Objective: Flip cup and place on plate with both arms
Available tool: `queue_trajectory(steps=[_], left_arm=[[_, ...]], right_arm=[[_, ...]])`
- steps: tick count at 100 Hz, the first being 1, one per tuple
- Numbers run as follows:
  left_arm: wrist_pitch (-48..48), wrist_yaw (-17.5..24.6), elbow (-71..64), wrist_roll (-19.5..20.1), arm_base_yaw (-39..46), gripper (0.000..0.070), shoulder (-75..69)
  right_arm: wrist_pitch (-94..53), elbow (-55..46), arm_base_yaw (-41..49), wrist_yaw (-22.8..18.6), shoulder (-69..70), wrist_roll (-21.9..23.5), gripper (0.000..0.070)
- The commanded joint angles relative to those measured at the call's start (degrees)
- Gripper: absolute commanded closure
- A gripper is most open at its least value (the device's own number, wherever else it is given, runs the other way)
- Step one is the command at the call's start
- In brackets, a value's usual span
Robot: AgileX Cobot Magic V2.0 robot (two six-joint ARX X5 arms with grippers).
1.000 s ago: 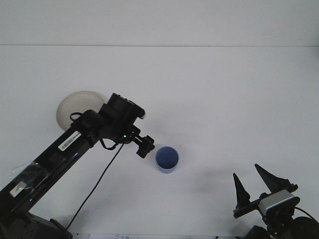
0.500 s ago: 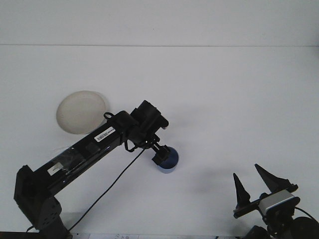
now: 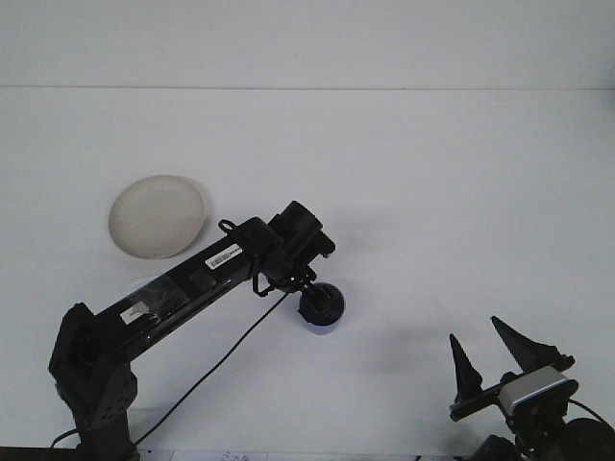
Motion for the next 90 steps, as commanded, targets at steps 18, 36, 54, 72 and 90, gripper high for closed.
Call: queue_trajectory(steps=[18, 36, 54, 72, 90], left_arm=[[0.1, 0.0, 1.3, 1.2, -1.6, 0.0681, 1.2], [-0.6, 0.0, 1.4, 1.6, -2.2, 0.0694, 1.2], [-4.3, -0.4, 4.5, 1.8, -1.9, 0.0694, 0.8], [-10.4, -4.3, 11.4, 2.7, 1.4, 0.0694, -1.4], [-15.5, -12.5, 18.8, 3.2, 9.0, 0.0695, -4.2]], right_arm=[[0.5, 0.0, 0.4, 0.1, 0.0, -0.1, 0.0221], [0.5, 0.0, 0.4, 0.1, 0.0, -0.2, 0.0221], [0.5, 0.0, 0.4, 0.1, 0.0, -0.3, 0.0221], [0.5, 0.0, 0.4, 0.1, 0.0, -0.3, 0.0221], [0.5, 0.0, 0.4, 0.1, 0.0, -0.3, 0.0221]])
